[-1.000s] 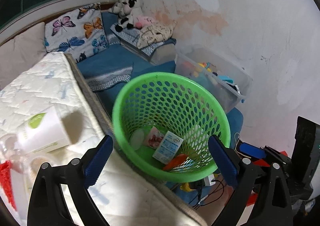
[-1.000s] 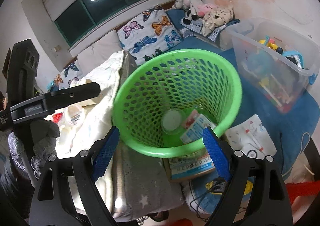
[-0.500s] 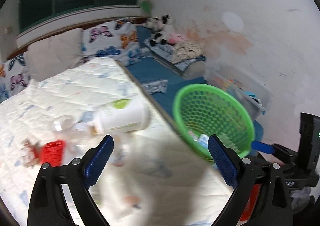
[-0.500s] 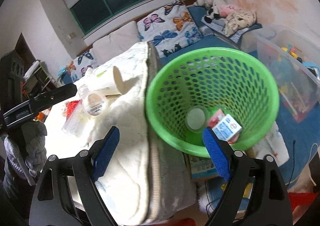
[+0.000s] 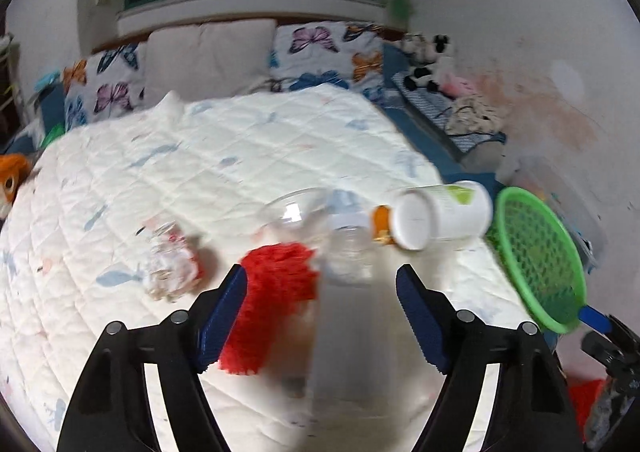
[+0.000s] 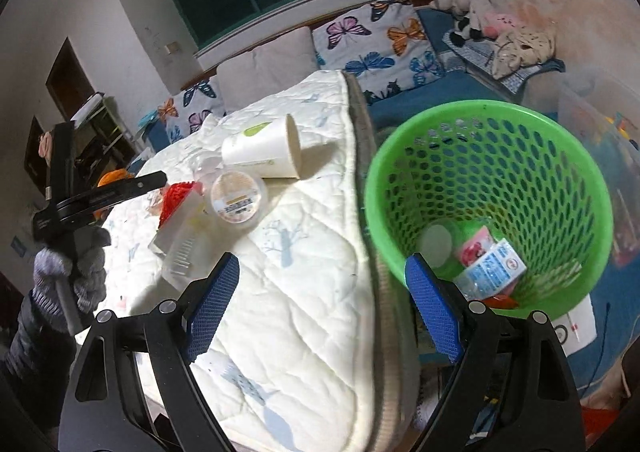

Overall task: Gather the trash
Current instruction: 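Return both tools to the bed toward the red mesh net and clear box, then grasp the red mesh net with the left tool while the right tool grasps a clear plastic box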

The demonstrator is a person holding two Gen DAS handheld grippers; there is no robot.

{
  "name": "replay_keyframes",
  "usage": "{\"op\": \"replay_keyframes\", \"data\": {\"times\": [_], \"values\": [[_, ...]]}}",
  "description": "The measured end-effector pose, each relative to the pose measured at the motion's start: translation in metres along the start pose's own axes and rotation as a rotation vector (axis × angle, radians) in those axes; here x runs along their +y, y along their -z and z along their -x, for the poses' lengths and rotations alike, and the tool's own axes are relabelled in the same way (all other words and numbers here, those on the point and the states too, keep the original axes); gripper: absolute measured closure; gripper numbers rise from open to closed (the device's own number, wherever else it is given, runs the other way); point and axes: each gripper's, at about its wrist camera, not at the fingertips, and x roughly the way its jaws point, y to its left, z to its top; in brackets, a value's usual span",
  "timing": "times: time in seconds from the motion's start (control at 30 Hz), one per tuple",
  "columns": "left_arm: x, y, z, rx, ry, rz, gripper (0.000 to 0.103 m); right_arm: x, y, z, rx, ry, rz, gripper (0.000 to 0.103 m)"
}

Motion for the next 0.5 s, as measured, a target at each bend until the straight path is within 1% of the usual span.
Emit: {"op": "replay_keyframes", "data": {"times": [0.1, 0.37, 0.5], "values": [[0.012, 0.0, -0.013, 0.027, -0.009, 0.008, 0.033, 0.007, 0.001, -0.004, 0.01, -0.009, 0.015, 0.018], [0.034, 0.004, -0.036, 0.076, -0.018, 0.04, 0.034, 0.03, -0.001, -0.024, 0.047, -0.052, 0.05, 0.018], [0.041, 0.006, -0.046, 0.1, -0.001, 0.055, 0.04, 0.042, -0.002, -0.033, 0.066, -0.08, 0.061, 0.018]]}}
